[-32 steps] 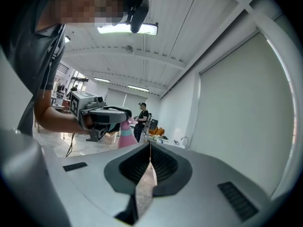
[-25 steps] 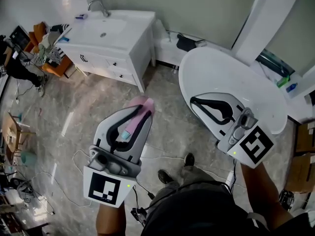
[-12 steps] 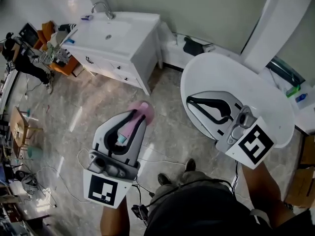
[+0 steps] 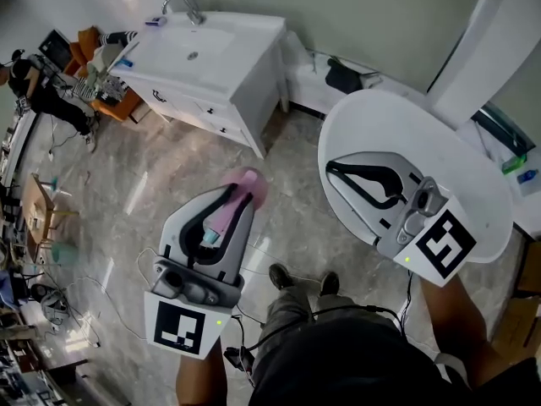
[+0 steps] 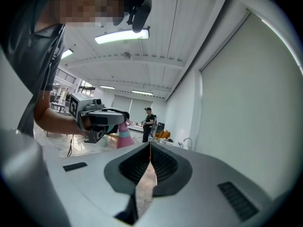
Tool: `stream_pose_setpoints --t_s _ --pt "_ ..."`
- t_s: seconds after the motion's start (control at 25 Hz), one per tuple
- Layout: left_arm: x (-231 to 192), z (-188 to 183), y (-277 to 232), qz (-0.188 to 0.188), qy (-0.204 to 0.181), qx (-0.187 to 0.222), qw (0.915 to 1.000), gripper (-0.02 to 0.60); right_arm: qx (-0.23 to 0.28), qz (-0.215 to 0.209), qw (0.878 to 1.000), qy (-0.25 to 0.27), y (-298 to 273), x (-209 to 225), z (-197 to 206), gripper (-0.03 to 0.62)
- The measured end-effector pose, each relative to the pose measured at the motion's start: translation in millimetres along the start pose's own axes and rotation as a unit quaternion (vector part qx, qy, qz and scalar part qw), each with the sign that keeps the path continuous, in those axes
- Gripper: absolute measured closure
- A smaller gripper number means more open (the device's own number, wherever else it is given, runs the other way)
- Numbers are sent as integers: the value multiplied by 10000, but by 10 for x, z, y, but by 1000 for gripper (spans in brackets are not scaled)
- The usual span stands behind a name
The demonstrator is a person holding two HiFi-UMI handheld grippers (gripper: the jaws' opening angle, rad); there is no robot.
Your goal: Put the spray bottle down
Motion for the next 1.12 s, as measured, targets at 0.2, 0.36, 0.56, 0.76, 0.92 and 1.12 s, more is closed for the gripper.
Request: stream_pose_setpoints --t_s 0.2,0.36,0.56,0.76,0.92,1.12 --pt "-342 238 -64 190 100 147 9997 522 -29 312 9995 -80 -303 56 -46 585" --pt "-704 509 -64 279 327 381 9983 522 -98 576 9982 104 -668 118 -115 585" --pt "-850 701 26 487 341 518 9969 522 -303 825 9961 91 -871 62 -28 585" --pt "-960 778 -119 656 361 678 9949 522 -199 986 9949 117 -933 144 -158 585" --pt "-988 786 -268 688 437 763 9937 522 -214 1022 9945 15 -937 256 -189 585" --pt "-1015 815 -490 509 431 536 9963 522 -159 681 9975 -62 -1078 552 -148 585"
Point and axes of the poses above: the fingertips, and each gripper's own axes: y backward along the fingers, x to its right, z out of its underside, the point moved 7 cm from there along y, backward along the fingers, and after that the axes turned 13 degrees about -y, right-handed, at the moved point
